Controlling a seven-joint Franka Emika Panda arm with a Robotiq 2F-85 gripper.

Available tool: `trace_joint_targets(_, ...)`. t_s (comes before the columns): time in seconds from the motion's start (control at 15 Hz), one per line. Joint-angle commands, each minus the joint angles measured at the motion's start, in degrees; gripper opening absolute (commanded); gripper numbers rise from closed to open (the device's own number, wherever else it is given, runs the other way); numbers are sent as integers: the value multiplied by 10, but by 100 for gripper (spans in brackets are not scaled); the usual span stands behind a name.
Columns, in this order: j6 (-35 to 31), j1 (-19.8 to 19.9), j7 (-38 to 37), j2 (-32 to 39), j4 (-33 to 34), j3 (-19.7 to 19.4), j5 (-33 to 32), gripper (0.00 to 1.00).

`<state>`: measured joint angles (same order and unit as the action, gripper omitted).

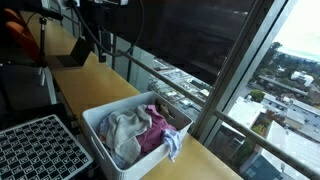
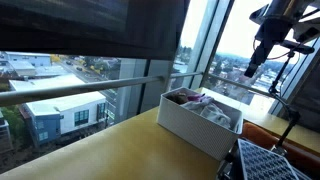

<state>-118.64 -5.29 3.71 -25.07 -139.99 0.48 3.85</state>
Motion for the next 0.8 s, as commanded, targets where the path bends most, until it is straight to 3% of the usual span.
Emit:
trace_joint_targets(0.0, 2, 5, 1, 0, 2, 4, 2, 100)
trace_joint_targets(0.4, -11, 45, 61, 54, 31, -45, -12, 100)
trace_joint_targets(0.73, -11, 69, 116, 152, 119, -82, 9, 100)
